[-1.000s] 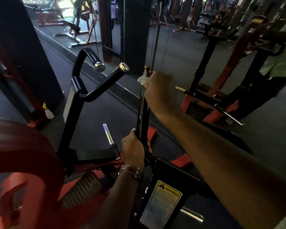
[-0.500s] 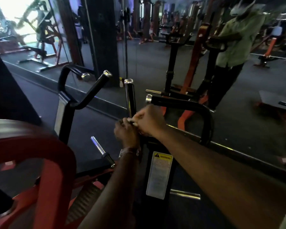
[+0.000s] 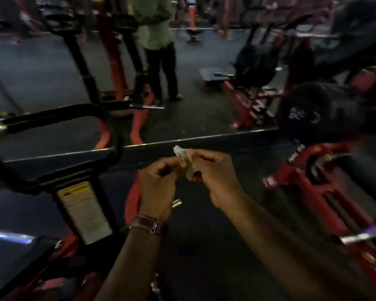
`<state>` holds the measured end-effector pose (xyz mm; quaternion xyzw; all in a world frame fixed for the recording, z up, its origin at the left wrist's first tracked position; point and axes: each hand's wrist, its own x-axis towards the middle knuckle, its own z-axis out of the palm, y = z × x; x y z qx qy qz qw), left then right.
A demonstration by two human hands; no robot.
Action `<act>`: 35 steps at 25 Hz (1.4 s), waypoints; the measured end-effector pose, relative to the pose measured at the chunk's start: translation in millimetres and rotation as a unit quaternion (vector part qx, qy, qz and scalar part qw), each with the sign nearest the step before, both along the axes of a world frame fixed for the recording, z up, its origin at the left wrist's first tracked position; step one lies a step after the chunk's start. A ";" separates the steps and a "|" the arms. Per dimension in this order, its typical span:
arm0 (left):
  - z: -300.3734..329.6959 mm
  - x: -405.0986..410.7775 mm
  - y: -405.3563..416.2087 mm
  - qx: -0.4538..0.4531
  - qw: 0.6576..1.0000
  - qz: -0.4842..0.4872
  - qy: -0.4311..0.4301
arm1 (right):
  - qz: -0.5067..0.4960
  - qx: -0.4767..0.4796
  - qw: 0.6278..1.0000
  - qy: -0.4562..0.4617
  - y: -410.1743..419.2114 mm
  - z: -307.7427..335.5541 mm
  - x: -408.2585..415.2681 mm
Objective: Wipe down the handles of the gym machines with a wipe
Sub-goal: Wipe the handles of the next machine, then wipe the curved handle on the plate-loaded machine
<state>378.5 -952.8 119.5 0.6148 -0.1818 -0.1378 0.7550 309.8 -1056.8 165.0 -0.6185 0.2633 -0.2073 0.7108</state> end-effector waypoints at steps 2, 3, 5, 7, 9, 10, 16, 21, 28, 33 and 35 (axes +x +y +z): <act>2.5 -40.6 -45.0 0.016 0.998 -0.054 0.014 | -0.028 -0.009 1.000 -0.004 -40.9 -5.4 -58.0; 3.1 -60.2 -64.0 0.012 0.995 -0.087 0.035 | -0.027 -0.020 0.999 -0.003 -56.3 -7.8 -84.8; 2.3 -108.3 -107.1 0.020 0.981 -0.178 0.072 | -0.051 -0.039 0.998 -0.003 -88.7 -10.8 -147.9; 0.3 -159.6 -145.0 0.034 0.953 -0.279 0.111 | -0.109 -0.037 0.993 -0.010 -116.4 -13.1 -212.9; -0.4 -214.1 -176.9 0.036 0.918 -0.364 0.154 | -0.165 -0.017 0.986 -0.001 -137.5 -16.4 -279.0; -1.4 -240.6 -191.8 0.041 0.903 -0.393 0.166 | -0.189 -0.008 0.982 0.007 -146.3 -18.3 -310.7; -1.1 -383.4 -261.8 0.069 0.833 -0.516 0.187 | -0.313 0.025 0.949 0.020 -179.6 -28.3 -467.3; 1.9 -462.8 -316.0 0.095 0.793 -0.572 0.183 | -0.384 -0.013 0.923 -0.001 -202.1 -29.1 -553.9; -19.0 -526.5 -398.9 0.120 0.712 -0.661 0.204 | -0.510 -0.077 0.851 0.102 -253.8 -42.5 -612.9; -29.8 -532.1 -498.7 0.158 0.691 -0.682 0.183 | -0.518 0.012 0.853 0.061 -335.6 -49.5 -631.2; -31.8 -529.7 -543.0 0.160 0.709 -0.657 0.200 | -0.512 0.095 0.853 -0.032 -371.9 -49.7 -629.0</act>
